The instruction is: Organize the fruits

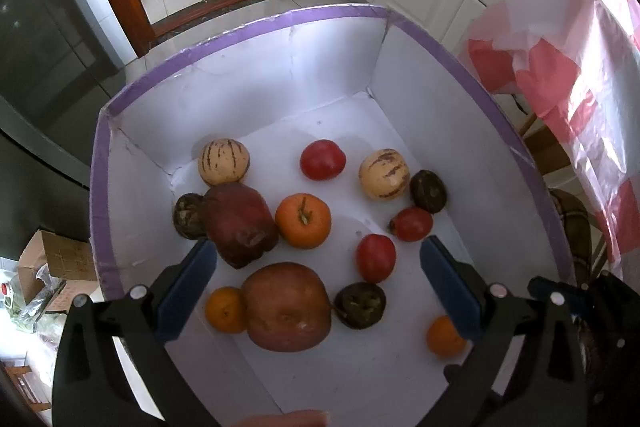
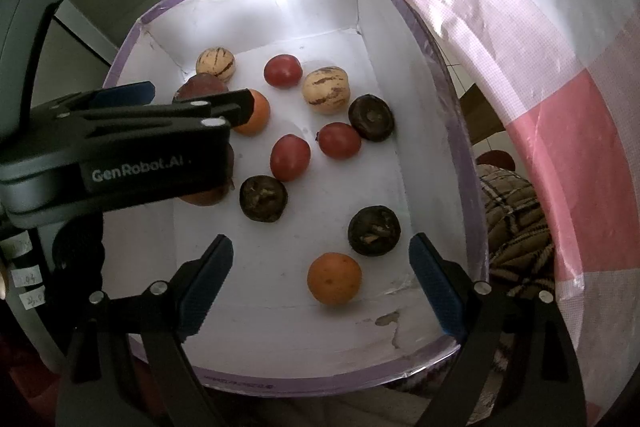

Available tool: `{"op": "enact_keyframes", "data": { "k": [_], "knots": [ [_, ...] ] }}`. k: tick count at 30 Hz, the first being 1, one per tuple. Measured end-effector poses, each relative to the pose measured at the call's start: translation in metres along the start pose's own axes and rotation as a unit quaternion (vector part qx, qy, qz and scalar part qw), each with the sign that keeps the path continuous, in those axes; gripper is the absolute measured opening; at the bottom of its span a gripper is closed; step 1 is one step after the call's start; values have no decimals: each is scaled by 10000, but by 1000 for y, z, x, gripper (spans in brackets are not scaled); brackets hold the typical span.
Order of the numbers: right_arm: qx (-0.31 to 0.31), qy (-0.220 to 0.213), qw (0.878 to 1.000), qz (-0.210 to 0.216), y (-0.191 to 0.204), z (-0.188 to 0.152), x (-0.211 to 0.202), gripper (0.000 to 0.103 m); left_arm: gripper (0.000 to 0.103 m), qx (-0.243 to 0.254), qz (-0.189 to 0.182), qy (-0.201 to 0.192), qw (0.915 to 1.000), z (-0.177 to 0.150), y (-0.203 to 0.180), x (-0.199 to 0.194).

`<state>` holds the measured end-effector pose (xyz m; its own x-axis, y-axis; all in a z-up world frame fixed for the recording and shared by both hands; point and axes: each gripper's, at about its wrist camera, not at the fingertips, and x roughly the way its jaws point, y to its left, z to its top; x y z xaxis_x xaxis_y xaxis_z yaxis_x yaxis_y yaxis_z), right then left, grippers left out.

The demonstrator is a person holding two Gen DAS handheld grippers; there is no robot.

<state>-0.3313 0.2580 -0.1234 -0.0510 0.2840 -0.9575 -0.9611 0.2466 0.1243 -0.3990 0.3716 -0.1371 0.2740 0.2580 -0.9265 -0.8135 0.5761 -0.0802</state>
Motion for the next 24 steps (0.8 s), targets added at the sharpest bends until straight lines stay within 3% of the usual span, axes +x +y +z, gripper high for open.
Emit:
{"op": "enact_keyframes", "data": {
  "k": [24],
  "knots": [
    [-18,15,10000,-47,-3,-1,-2,87,102,-30,-59,42,10000,6,5,5]
  ]
}}
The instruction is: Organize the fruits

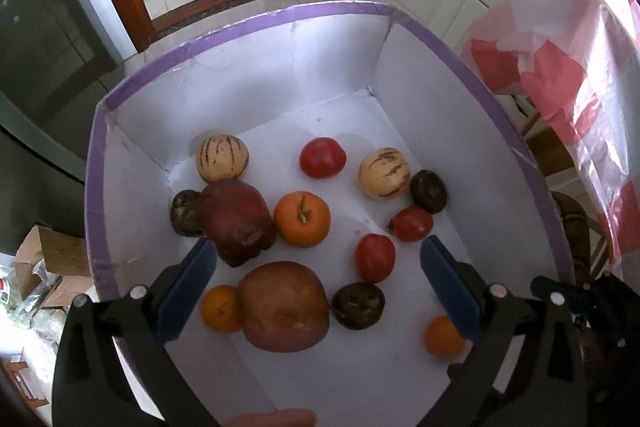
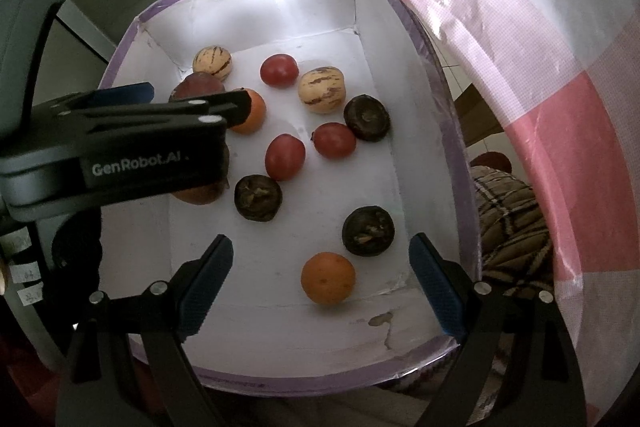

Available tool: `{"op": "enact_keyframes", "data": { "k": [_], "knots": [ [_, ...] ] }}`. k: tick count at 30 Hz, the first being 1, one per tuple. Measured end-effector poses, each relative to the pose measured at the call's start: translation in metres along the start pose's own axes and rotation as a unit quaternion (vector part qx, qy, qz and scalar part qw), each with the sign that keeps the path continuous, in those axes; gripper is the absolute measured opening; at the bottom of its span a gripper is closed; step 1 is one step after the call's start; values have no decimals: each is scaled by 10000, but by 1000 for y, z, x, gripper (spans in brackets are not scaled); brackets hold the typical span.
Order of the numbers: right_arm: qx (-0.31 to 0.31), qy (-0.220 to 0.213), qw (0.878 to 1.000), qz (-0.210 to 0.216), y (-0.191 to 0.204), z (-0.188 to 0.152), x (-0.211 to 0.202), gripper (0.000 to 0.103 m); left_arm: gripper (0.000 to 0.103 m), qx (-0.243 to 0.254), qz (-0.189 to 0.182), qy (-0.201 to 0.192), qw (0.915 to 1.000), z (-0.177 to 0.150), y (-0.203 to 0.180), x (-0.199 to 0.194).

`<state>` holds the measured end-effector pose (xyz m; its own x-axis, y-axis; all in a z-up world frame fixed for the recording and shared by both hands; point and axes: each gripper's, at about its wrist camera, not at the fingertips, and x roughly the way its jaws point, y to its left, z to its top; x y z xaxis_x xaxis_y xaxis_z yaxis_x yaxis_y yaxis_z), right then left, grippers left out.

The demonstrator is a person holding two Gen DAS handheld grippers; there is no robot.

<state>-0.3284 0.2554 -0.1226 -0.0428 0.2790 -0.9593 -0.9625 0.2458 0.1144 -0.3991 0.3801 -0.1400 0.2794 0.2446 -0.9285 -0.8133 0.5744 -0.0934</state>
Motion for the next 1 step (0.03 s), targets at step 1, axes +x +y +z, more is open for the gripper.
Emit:
{"op": "enact_keyframes", "data": {
  "k": [1],
  "knots": [
    [0,4,10000,3,0,0,0,87,102,-14,-5,15,10000,0,1,1]
  ]
}}
